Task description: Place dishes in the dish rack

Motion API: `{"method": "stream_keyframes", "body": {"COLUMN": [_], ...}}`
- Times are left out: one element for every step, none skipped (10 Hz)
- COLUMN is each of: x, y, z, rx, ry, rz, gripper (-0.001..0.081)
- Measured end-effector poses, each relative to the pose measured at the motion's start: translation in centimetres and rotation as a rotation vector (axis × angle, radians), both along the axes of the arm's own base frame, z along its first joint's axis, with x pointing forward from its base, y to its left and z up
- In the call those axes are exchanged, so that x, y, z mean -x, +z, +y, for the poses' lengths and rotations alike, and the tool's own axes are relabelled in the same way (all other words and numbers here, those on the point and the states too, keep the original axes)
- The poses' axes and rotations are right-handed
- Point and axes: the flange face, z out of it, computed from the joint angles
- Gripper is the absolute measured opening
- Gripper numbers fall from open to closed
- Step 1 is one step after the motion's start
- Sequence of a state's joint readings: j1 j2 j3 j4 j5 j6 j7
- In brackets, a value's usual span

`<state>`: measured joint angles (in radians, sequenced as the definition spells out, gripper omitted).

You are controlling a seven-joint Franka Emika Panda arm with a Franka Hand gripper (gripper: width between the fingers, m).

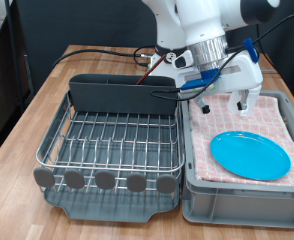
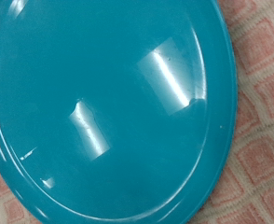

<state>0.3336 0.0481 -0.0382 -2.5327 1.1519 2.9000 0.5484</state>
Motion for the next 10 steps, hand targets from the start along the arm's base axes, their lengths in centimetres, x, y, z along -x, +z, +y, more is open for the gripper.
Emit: {"method": "stream_keyframes", "body": {"x": [-0.1, -0.3, -0.5, -0.7, -1.0, -1.2, -1.4, -1.7, -1.9, -2.1], "y": [-0.5, -1.0, -1.5, -1.9, -2.2, -2.6, -2.9, -3.2, -3.5, -3.8], "z": [0.1, 0.1, 0.3, 0.4, 0.6, 0.7, 0.9, 1.0, 1.2, 1.4], "rx": [-0.006, -0.009, -0.012, -0.015, -0.018, -0.021, -0.024, -0.025, -0.027, -0.028], "ry": [0.003, 0.006, 0.009, 0.011, 0.010, 0.010, 0.010, 0.013, 0.014, 0.015], "rz": [-0.004, -0.005, -0.007, -0.008, -0.009, -0.010, -0.011, -0.013, -0.014, -0.015], "gripper": [0.0802, 0.0802, 0.0802, 0.0802, 0.0802, 0.0802, 0.0802, 0.0802, 0.0802, 0.0802]}}
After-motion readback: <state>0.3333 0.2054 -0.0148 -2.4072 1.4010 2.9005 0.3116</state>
